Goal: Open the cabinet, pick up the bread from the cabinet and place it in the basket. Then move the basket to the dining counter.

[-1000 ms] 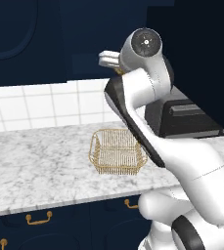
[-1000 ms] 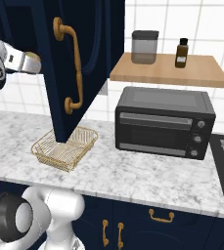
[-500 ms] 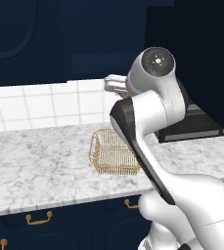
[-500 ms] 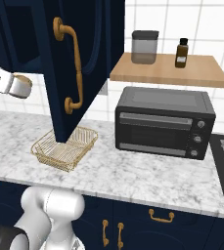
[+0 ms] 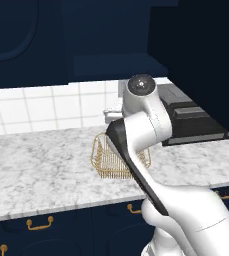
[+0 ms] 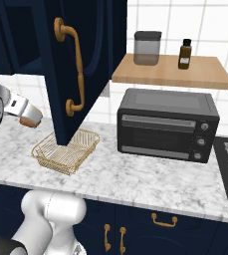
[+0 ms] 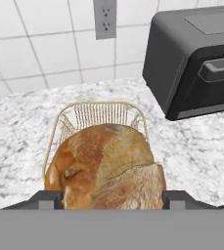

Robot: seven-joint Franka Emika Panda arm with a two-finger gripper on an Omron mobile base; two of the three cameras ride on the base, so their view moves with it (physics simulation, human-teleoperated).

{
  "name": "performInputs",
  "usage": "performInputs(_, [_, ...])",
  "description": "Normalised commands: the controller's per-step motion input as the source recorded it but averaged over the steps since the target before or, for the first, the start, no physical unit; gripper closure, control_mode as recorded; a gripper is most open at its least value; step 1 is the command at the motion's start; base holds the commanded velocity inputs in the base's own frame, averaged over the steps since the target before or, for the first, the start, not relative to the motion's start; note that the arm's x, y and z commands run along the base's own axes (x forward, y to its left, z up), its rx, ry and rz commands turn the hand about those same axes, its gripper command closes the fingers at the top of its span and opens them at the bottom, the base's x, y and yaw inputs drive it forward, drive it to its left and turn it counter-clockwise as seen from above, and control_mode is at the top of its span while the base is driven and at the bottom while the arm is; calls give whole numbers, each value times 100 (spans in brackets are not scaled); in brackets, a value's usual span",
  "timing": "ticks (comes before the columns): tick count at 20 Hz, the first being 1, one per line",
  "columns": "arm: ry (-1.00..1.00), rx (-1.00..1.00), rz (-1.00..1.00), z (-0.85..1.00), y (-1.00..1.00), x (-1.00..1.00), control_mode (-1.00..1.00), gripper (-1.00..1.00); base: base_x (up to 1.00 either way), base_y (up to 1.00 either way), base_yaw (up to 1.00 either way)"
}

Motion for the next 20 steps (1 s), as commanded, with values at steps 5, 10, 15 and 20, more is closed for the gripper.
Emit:
performInputs(5, [13,-3,0,-80,-3,54,-100,100,0,0,0])
performInputs(10, [7,2,0,-69,-8,59,-100,100,0,0,0])
performInputs(15, [8,-13,-1,-96,-2,42,-100,100,0,0,0])
performInputs(20, [3,-8,-6,-65,-26,26,-100,100,0,0,0])
